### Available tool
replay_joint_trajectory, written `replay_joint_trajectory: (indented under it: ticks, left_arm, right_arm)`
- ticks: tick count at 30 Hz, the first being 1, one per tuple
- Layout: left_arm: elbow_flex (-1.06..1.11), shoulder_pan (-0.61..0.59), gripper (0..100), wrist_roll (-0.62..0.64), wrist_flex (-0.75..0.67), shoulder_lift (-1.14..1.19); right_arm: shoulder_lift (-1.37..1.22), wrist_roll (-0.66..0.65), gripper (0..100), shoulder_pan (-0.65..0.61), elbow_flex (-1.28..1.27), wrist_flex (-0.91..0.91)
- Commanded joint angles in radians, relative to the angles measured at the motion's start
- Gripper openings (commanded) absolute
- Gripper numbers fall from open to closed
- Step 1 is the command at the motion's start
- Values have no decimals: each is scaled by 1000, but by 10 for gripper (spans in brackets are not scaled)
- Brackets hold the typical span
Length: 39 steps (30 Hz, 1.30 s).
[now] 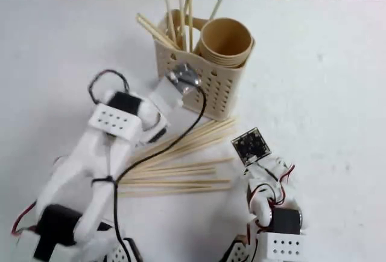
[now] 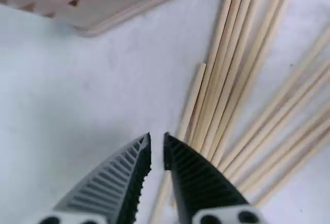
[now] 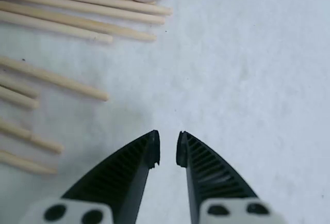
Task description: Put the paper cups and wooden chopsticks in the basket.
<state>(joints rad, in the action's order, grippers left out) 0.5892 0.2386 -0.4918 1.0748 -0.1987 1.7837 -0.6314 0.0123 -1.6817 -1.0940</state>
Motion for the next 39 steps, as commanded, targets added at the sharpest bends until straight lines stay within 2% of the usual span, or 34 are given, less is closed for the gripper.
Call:
replay_joint_trajectory:
  ticks: [1, 12, 21, 26, 33, 39]
  left_arm:
    - [12, -4, 157, -12, -141, 99]
    - [-61, -12, 116, -69, -144, 346]
    - [-87, -12, 116, -69, -32, 380]
    - [-83, -13, 26, -71, 5, 380]
    - [-78, -15, 22, -74, 84, 377]
    - [-78, -96, 22, -130, 117, 374]
  right_arm:
    - [7, -6, 70, -5, -9, 8]
    - [7, -6, 70, -5, -9, 8]
    - [7, -6, 70, -5, -9, 8]
    - [7, -6, 70, -5, -9, 8]
    - [7, -6, 70, -5, -9, 8]
    - [7, -6, 70, -5, -9, 8]
